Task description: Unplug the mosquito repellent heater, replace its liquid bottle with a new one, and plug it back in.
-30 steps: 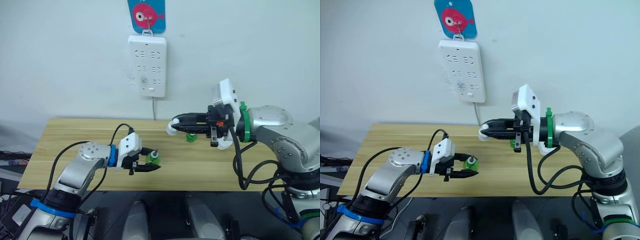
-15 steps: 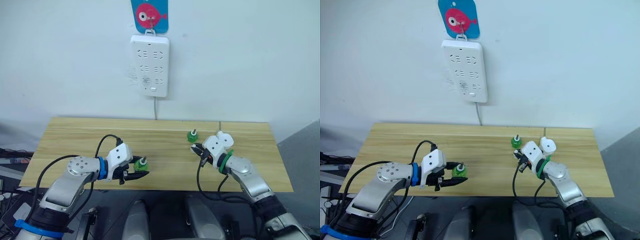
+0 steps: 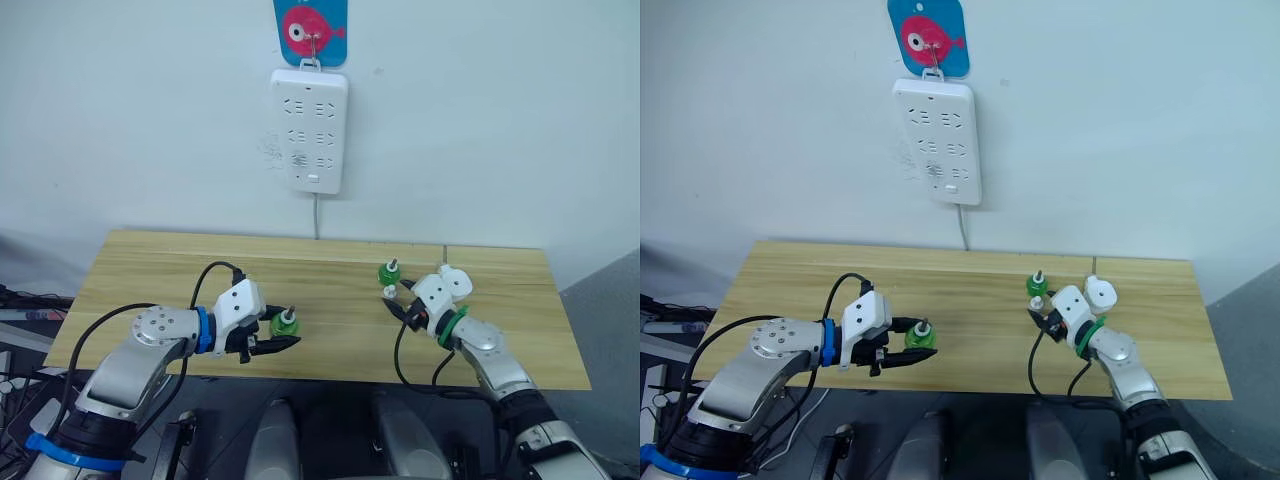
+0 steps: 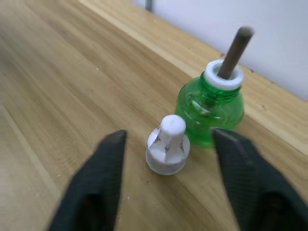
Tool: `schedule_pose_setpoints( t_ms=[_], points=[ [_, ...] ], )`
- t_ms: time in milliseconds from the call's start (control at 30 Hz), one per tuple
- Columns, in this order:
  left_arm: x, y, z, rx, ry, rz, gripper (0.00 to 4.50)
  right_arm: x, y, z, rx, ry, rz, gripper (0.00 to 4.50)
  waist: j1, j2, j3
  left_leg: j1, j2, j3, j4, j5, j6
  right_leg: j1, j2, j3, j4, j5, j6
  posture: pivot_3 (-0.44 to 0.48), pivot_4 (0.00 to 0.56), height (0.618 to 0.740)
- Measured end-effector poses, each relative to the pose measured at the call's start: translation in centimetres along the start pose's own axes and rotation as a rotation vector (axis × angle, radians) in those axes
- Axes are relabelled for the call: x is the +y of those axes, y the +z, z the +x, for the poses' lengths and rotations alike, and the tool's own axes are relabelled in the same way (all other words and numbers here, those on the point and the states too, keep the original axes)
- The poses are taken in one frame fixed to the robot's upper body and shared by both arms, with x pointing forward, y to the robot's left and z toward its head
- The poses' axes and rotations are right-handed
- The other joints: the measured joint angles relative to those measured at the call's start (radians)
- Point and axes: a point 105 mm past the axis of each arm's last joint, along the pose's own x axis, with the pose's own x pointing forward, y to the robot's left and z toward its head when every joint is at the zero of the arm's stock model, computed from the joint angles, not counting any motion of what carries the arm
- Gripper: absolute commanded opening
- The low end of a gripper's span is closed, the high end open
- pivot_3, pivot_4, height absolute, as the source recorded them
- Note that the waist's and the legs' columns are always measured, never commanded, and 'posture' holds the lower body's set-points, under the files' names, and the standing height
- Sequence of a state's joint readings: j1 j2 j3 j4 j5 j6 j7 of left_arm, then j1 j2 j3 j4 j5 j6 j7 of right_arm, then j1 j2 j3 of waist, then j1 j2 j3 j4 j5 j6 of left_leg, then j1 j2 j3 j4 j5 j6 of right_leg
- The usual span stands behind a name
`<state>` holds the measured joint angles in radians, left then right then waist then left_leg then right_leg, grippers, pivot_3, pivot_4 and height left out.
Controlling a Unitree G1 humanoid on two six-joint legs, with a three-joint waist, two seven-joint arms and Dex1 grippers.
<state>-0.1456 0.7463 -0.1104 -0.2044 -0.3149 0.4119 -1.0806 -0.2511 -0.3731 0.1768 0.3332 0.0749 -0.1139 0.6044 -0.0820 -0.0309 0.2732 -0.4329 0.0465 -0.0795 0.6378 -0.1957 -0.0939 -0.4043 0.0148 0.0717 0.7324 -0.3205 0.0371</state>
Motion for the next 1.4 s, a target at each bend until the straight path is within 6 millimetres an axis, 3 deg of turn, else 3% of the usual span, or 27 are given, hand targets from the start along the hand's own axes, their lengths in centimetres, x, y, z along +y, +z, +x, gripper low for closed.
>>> schedule_pose_setpoints(
  t_ms=[67,167,300,400,700,800,1033,1400],
  points=[
    [-0.1,0.8,0.3,-0.038,-0.031,0.006,2.29,0.4,2.1,-0.9,-0.026,0.076,-0.032,3.73,0.0,0.001,0.0,0.0,0.0,0.0,0.0,0.0,0.0,0.0,0.0,0.0,0.0,0.0,0.0,-0.101,0.23,0.725],
    [-0.5,2.9,1.0,-0.121,-0.1,0.031,2.29,2.0,8.2,-2.1,-0.12,0.248,-0.077,3.73,-0.004,0.0,0.0,0.0,0.001,-0.001,0.0,0.0,0.0,0.0,0.001,0.0,0.0,0.0,0.0,-0.123,0.228,0.725],
    [-0.7,5.5,2.1,-0.202,-0.175,0.075,2.29,4.7,13.5,-2.5,-0.166,0.443,-0.052,3.73,-0.007,0.001,0.0,0.0,0.001,-0.001,0.001,0.0,0.0,0.0,0.001,-0.001,0.0,0.0,0.0,-0.155,0.226,0.725],
    [-0.8,7.3,2.7,-0.241,-0.217,0.121,2.29,6.3,15.7,-2.7,-0.165,0.549,-0.014,3.73,-0.007,0.0,0.0,0.0,0.0,-0.001,0.001,0.0,0.0,0.001,0.001,-0.001,-0.001,0.0,0.0,-0.168,0.219,0.725],
    [-0.3,8.6,3.6,-0.271,-0.265,0.132,2.29,7.7,15.9,-2.1,-0.133,0.611,0.034,3.73,-0.016,0.0,0.0,-0.001,0.0,-0.001,0.001,0.0,0.0,0.0,0.001,-0.001,-0.001,0.0,0.0,-0.166,0.207,0.725],
    [-0.4,8.6,3.6,-0.272,-0.27,0.134,2.29,7.6,15.9,-1.8,-0.143,0.596,0.026,3.14,-0.021,0.0,0.0,-0.001,0.0,-0.001,0.001,0.0,0.0,0.0,0.001,-0.001,-0.001,0.0,0.0,-0.162,0.205,0.725],
    [-0.5,8.6,3.5,-0.282,-0.291,0.082,2.29,7.3,16.0,-1.6,-0.164,0.581,0.007,0.85,-0.027,0.0,0.0,-0.001,0.0,-0.001,0.001,0.0,0.0,0.0,0.001,-0.001,-0.001,0.0,0.0,-0.16,0.2,0.725],
    [-0.4,9.0,3.6,-0.291,-0.276,0.053,2.29,7.0,16.2,-1.5,-0.183,0.587,-0.045,0.87,-0.028,0.0,0.0,-0.001,0.0,-0.001,0.002,0.0,0.0,0.0,0.001,-0.001,-0.001,0.0,0.0,-0.16,0.193,0.725]
  ],
)
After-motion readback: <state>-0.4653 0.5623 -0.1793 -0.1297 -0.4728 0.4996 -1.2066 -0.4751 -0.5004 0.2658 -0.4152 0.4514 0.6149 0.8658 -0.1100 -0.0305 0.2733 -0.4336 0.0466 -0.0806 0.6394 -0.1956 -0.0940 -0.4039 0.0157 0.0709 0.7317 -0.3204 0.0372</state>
